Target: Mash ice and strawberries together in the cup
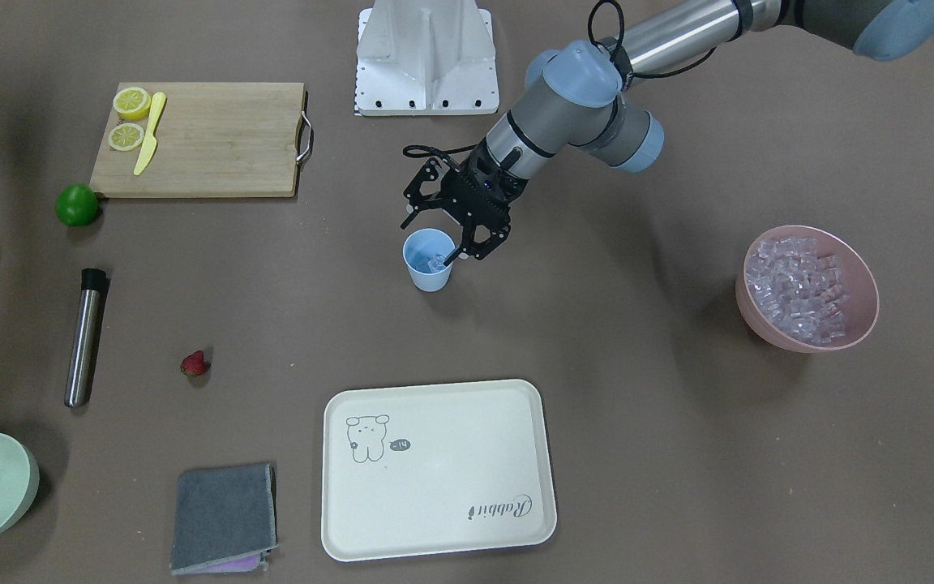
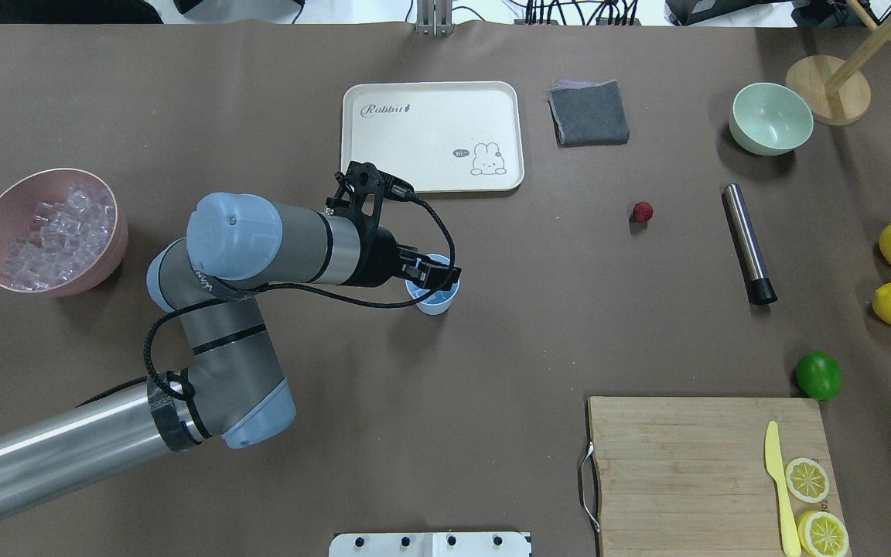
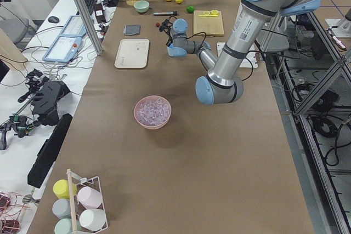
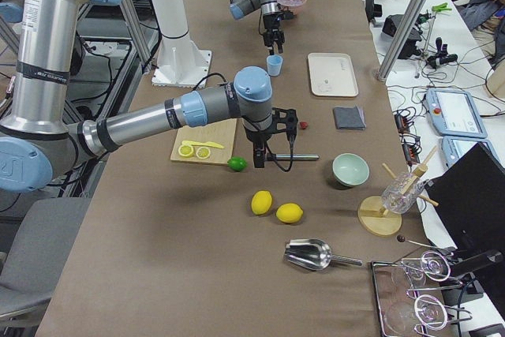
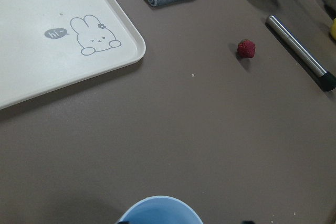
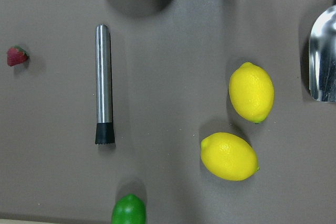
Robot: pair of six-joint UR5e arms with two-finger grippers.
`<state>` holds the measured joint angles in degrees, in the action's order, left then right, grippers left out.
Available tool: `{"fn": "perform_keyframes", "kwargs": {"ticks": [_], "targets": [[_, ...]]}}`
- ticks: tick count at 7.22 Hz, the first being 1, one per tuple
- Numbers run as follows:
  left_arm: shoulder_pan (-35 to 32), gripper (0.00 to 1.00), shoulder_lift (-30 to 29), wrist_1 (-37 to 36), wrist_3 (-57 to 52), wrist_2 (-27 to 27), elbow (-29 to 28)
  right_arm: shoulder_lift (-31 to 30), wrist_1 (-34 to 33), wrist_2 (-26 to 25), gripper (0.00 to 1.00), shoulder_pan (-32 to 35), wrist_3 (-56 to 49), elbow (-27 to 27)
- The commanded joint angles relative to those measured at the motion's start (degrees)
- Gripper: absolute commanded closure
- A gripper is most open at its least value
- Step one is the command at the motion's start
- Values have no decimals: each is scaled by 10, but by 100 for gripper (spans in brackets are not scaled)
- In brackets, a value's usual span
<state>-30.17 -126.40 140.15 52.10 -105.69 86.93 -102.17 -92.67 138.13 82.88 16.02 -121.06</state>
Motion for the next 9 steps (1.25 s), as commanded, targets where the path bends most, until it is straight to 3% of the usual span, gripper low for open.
{"fn": "perform_keyframes", "kwargs": {"ticks": [1,3,4,7,8,9], "targets": [[-35,3,11,-5,-5,-29,5,0,0,6,0,1,1,-8],[-136,3,43,-10,-40,-145,-2,-3,0,11,0,1,1,-23],[-173,3,61,-30,-104,-169,-2,-3,0,11,0,1,1,-31],[-268,3,69,-185,-272,-172,3,3,14,10,0,2,78,-45],[-296,3,100,-188,-306,-182,2,-7,68,11,0,1,89,-43],[-332,3,120,-191,-338,-189,3,-5,72,12,0,1,91,-38]]}}
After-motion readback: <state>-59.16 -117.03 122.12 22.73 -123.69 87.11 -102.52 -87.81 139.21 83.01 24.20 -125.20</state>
